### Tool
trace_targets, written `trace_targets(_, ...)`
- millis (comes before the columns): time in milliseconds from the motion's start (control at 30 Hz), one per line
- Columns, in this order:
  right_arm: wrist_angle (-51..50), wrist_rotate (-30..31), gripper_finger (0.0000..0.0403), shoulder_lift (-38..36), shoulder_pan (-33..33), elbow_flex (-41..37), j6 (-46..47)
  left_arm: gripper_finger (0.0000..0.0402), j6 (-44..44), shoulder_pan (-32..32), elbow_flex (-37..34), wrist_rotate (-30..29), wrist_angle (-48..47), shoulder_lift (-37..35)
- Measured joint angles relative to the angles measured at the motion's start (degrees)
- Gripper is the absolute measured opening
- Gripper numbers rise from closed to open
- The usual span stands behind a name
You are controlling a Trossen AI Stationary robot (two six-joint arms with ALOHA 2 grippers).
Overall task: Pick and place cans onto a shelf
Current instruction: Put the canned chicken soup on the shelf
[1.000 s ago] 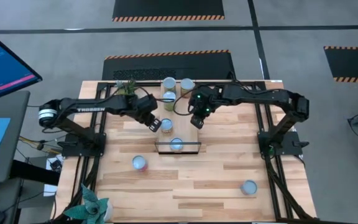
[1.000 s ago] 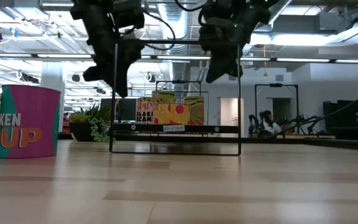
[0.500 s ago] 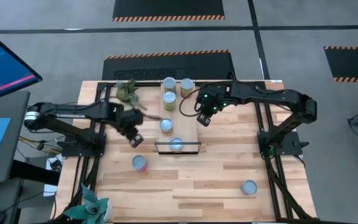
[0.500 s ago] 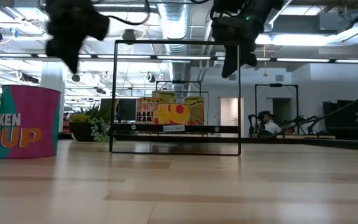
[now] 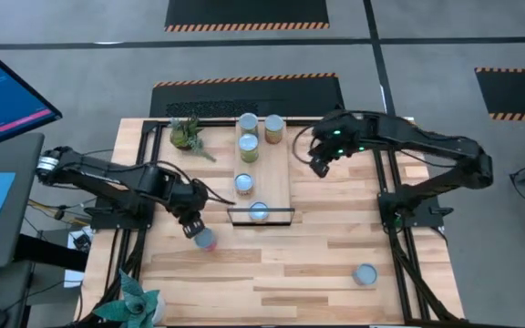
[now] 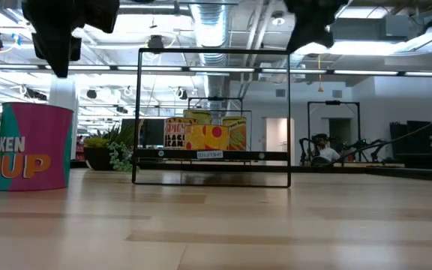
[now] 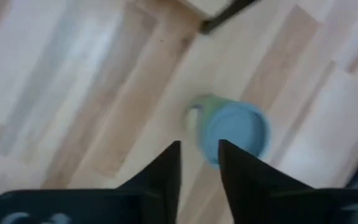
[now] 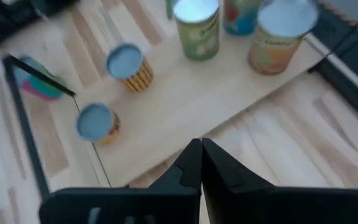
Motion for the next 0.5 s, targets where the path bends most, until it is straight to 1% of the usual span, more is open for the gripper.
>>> trace_targets(67, -0.11, 0.63, 0.0028, -2.64, 0.48, 0.0, 0.62, 0.0116, -0.68, -0.58, 0.08, -1.93, -0.6, 1.1)
trace_targets(133, -0.13, 1.18, 0.0028, -5.26, 1.19, 0.0, 1.01, 0.0135, -0.83, -1.01, 0.05, -2.35, -1.2, 2.85)
trace_targets(233, -0.09, 1.32, 0.0026, -8.89, 2.38, 0.0, 1.36, 0.0154, -0.49, -1.8, 0.03, -1.73, -1.31, 5.34)
trace_targets(333, -0.12, 3.16, 0.0022, -11.96, 3.49, 0.0, 2.44, 0.0161, 0.15, -2.3, 0.03, -0.77, -1.31, 8.14)
trace_targets(433, -0.18, 5.34, 0.002, -14.36, 4.37, 0.0, 2.73, 0.0162, 0.13, -2.46, 0.03, -0.6, -0.79, 9.7)
trace_targets(500, -0.19, 5.72, 0.0019, -15.67, 4.88, 0.0, 2.82, 0.016, 0.13, -2.47, 0.03, -0.11, -0.37, 10.72)
